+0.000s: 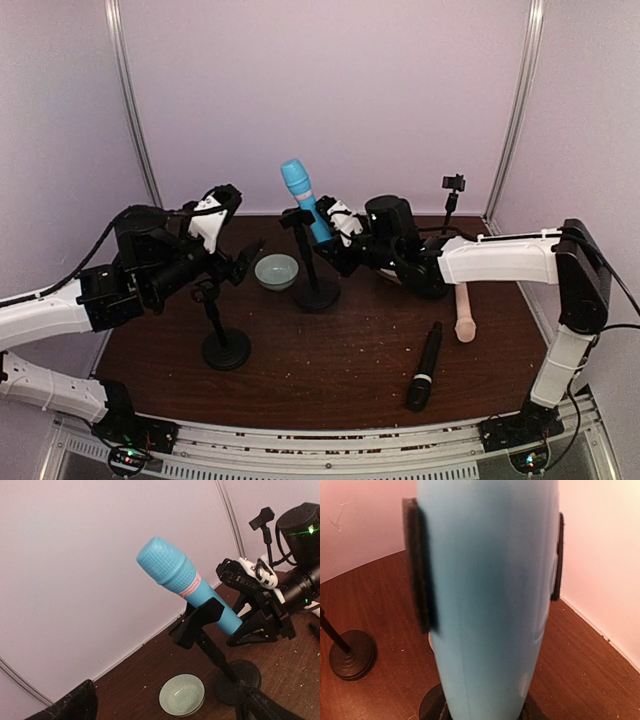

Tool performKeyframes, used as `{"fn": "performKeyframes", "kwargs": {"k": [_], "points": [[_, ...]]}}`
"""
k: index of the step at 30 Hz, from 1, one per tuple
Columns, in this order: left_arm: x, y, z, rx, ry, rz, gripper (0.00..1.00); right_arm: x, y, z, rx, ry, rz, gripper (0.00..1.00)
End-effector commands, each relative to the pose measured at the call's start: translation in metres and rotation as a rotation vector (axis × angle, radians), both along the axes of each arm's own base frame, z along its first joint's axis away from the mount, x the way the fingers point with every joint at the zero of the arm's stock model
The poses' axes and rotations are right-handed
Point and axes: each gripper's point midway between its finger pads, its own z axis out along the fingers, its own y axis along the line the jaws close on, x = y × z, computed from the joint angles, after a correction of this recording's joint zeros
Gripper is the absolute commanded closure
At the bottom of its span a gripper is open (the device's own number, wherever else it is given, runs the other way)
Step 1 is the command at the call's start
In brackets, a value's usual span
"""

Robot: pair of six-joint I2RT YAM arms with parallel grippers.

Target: Attach the microphones to the stand

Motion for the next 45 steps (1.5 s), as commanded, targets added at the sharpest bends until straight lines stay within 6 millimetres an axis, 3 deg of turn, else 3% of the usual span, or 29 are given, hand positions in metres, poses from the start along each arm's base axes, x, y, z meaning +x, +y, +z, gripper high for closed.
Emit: {"fn": "performKeyframes", "kwargs": {"k": [1, 8, 10, 17, 21, 24, 28, 35, 40, 45], "points": [[-0.003, 0.018, 0.03, -0.088, -0.083, 0.047, 0.02, 0.038, -0.005, 0.053, 0.085, -0.119, -0.1, 0.89], [-0.005, 0.025, 0.037, -0.117, -0.087, 0.06, 0.02, 0.081, -0.008, 0.045, 0.079, -0.137, -0.179, 0.89], [-0.006, 0.028, 0.04, -0.132, -0.09, 0.069, 0.02, 0.091, -0.008, 0.034, 0.08, -0.116, -0.205, 0.86], [-0.015, 0.045, 0.053, -0.179, -0.172, 0.091, 0.04, 0.099, -0.014, 0.003, 0.033, -0.084, -0.255, 0.78], [-0.015, 0.038, 0.051, -0.148, -0.166, 0.06, 0.1, 0.096, -0.018, -0.011, 0.016, -0.057, -0.258, 0.71], [-0.018, 0.034, 0.05, -0.147, -0.164, 0.029, 0.11, 0.091, -0.025, -0.017, 0.026, -0.034, -0.277, 0.51], [-0.015, 0.037, 0.049, -0.137, -0.168, 0.054, 0.1, 0.08, -0.034, -0.011, 0.04, -0.022, -0.281, 0.32], [-0.014, 0.034, 0.047, -0.122, -0.146, 0.05, 0.07, 0.058, -0.06, -0.004, 0.084, 0.026, -0.335, 0.25], [-0.007, 0.028, 0.04, -0.1, -0.071, 0.062, 0.02, 0.035, -0.077, -0.01, 0.083, 0.08, -0.36, 0.15], [-0.005, 0.026, 0.025, -0.087, 0.042, 0.071, 0.03, 0.013, -0.094, -0.025, 0.06, 0.13, -0.389, 0.12]]}}
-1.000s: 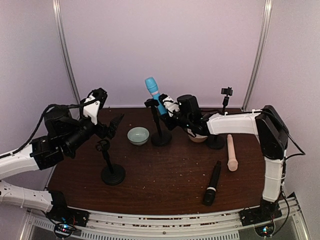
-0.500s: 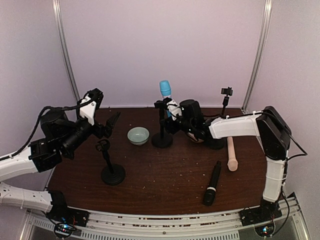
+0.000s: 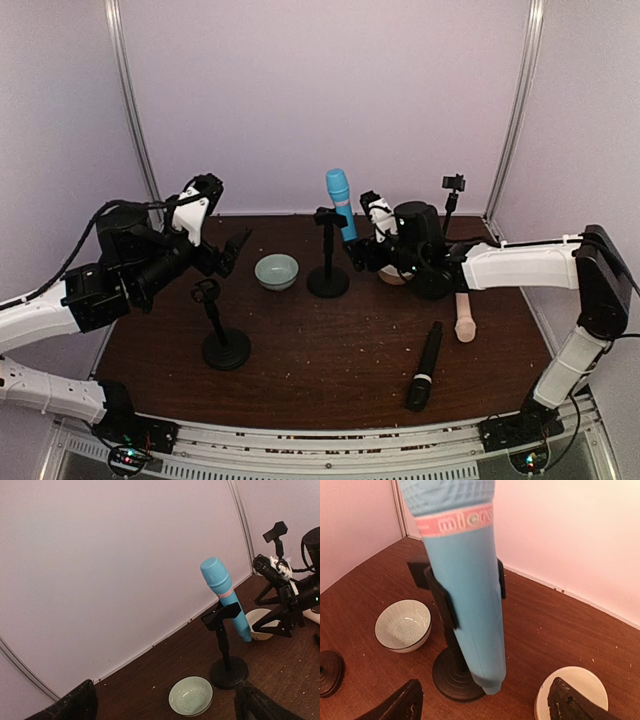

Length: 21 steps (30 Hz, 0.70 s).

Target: Attach the microphones to the stand

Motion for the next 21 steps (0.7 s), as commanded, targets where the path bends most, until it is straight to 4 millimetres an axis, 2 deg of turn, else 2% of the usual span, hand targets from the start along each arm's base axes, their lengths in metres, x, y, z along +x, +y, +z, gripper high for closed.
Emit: {"fn": "performKeyframes", "kwargs": {"k": [1, 5, 9, 12, 15, 18, 21], "points": [[-0.004, 0.001, 0.0, -0.04, 0.086, -0.012, 0.03, -0.02, -0.017, -0.013, 0.0, 0.069, -0.057, 0.12], [-0.025, -0.017, -0.01, -0.041, 0.173, -0.172, 0.08, -0.051, -0.03, -0.023, -0.054, 0.16, -0.108, 0.14], [-0.043, -0.04, -0.041, -0.001, 0.312, -0.313, 0.16, -0.089, -0.069, -0.049, -0.106, 0.285, -0.266, 0.16], [-0.054, -0.058, -0.055, 0.029, 0.35, -0.383, 0.19, -0.121, -0.097, -0.071, -0.004, 0.378, -0.313, 0.2], [-0.056, -0.078, -0.047, 0.062, 0.332, -0.415, 0.21, -0.155, -0.112, -0.09, 0.087, 0.464, -0.298, 0.25], [-0.049, -0.099, -0.023, 0.066, 0.305, -0.42, 0.21, -0.188, -0.123, -0.109, 0.112, 0.526, -0.275, 0.25], [-0.034, -0.124, -0.001, 0.018, 0.268, -0.422, 0.21, -0.21, -0.127, -0.125, 0.084, 0.575, -0.259, 0.23]]}}
